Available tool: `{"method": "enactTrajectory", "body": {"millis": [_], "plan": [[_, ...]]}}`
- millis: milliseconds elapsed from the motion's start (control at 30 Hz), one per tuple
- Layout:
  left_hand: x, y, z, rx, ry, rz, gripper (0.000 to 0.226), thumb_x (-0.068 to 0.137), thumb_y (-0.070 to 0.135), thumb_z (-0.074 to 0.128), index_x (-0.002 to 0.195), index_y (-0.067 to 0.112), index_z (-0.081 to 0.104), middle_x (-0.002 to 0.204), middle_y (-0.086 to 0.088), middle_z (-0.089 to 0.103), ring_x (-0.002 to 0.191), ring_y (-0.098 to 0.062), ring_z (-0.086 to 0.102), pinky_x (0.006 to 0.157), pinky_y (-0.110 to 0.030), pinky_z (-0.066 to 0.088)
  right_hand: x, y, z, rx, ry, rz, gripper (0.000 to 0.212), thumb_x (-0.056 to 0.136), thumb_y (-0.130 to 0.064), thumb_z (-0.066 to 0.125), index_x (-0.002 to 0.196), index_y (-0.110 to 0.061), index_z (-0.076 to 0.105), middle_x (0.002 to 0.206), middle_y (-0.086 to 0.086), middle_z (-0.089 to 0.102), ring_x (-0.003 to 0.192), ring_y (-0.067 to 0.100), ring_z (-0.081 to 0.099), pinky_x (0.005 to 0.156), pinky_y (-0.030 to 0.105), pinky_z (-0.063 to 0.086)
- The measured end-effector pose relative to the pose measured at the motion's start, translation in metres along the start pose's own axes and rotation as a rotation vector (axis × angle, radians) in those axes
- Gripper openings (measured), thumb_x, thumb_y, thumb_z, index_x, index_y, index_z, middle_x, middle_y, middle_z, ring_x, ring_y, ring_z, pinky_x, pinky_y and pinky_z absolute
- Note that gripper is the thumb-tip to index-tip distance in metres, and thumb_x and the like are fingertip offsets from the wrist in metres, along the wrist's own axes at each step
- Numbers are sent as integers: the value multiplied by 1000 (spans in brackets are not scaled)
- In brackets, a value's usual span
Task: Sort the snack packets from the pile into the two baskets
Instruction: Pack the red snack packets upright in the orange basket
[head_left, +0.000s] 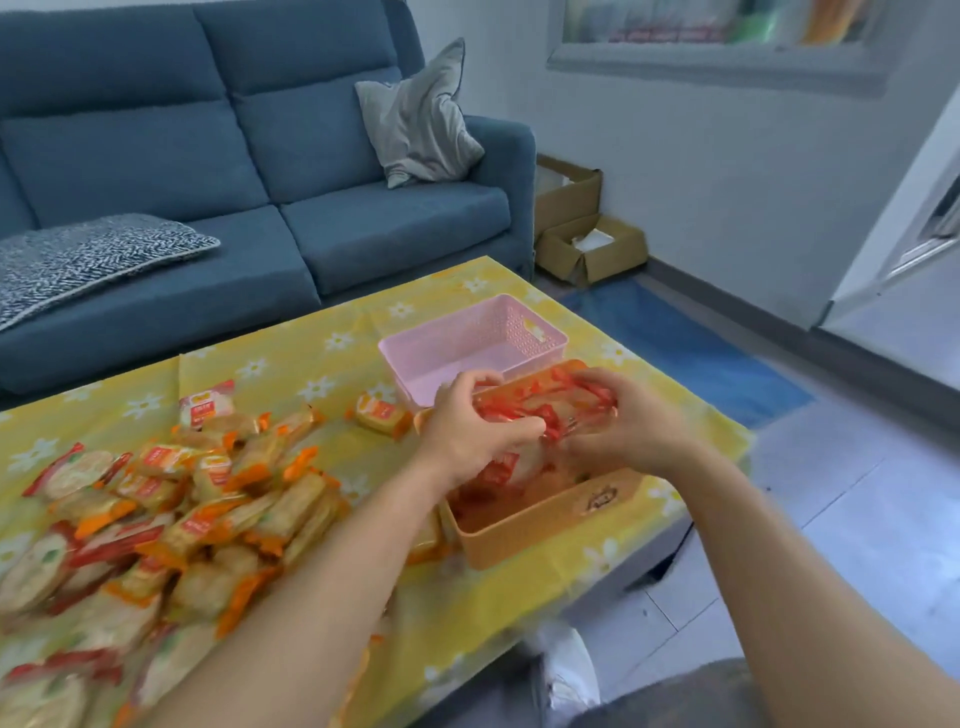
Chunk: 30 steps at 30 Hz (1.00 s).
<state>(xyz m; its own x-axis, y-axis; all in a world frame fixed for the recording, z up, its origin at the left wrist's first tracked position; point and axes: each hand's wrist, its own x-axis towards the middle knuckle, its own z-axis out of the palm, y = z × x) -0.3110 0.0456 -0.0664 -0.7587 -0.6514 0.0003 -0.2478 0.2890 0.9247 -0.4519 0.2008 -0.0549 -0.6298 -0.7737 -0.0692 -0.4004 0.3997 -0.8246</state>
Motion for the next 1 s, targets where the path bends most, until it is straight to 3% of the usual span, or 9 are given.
{"method": "enactTrajectory", "body": {"millis": [100, 167, 267, 333, 467, 600, 700, 833, 1000], "plan": [[-2, 3, -4, -3, 81, 47, 37, 75, 52, 75, 104, 31, 66, 108, 12, 67, 102, -7, 65, 83, -23, 50, 3, 1, -5, -5, 97, -25, 73, 73, -33, 88, 137, -32, 52, 124, -16, 53, 114, 4, 49, 90, 26, 40], [-1, 6, -2, 117, 133, 105, 12, 87, 33, 72, 98, 29, 70, 98, 14, 70, 93, -3, 65, 80, -22, 52, 7, 2, -6, -70, 236, -64, 53, 86, -35, 76, 135, -29, 56, 128, -14, 55, 117, 5, 47, 92, 28, 38], [4, 7, 9, 337, 112, 174, 6, 88, 29, 68, 92, 34, 70, 97, 15, 69, 81, 0, 61, 75, -26, 52, 13, 0, -3, -148, 374, -79, 32, 93, -17, 57, 122, -28, 65, 118, -12, 65, 107, 10, 60, 86, 31, 49], [6, 9, 19, 470, 38, 197, 8, 88, 29, 68, 94, 34, 71, 96, 15, 68, 81, -1, 59, 74, -26, 50, 16, 1, -2, -244, 296, -61, 39, 88, -9, 54, 119, -28, 67, 112, -10, 68, 101, 15, 63, 86, 38, 55], [9, 10, 34, 685, -88, 233, 17, 86, 36, 72, 103, 33, 70, 101, 13, 69, 94, -12, 63, 82, -35, 54, 21, 7, 1, -469, 121, 52, 50, 87, -12, 56, 136, -22, 58, 129, 1, 62, 119, 25, 59, 95, 42, 53], [13, 4, 43, 890, -138, 255, 22, 86, 44, 72, 104, 33, 71, 108, 6, 66, 103, -20, 62, 81, -34, 51, 26, 8, 0, -435, 18, 146, 36, 91, -22, 50, 123, -16, 66, 118, 7, 69, 105, 27, 64, 91, 44, 55], [15, 0, 42, 881, -132, 244, 17, 87, 41, 70, 102, 33, 72, 109, 6, 66, 104, -19, 61, 79, -33, 48, 25, 8, 3, -602, -100, 147, 41, 87, -30, 65, 126, -17, 63, 109, 3, 70, 95, 24, 66, 82, 40, 59], [17, 0, 33, 841, -162, 175, 17, 83, 42, 71, 98, 34, 74, 109, 9, 66, 103, -17, 61, 83, -36, 54, 28, 12, 8, -673, -33, 181, 41, 86, -14, 66, 126, -19, 64, 105, 2, 70, 91, 24, 67, 76, 38, 61], [19, -1, 25, 827, -195, 129, 8, 79, 40, 73, 85, 35, 74, 99, 14, 62, 100, -15, 59, 82, -35, 53, 27, 4, 23, -965, -9, 171, 17, 88, -23, 67, 104, -18, 67, 79, -3, 61, 76, 23, 62, 59, 29, 48]]}}
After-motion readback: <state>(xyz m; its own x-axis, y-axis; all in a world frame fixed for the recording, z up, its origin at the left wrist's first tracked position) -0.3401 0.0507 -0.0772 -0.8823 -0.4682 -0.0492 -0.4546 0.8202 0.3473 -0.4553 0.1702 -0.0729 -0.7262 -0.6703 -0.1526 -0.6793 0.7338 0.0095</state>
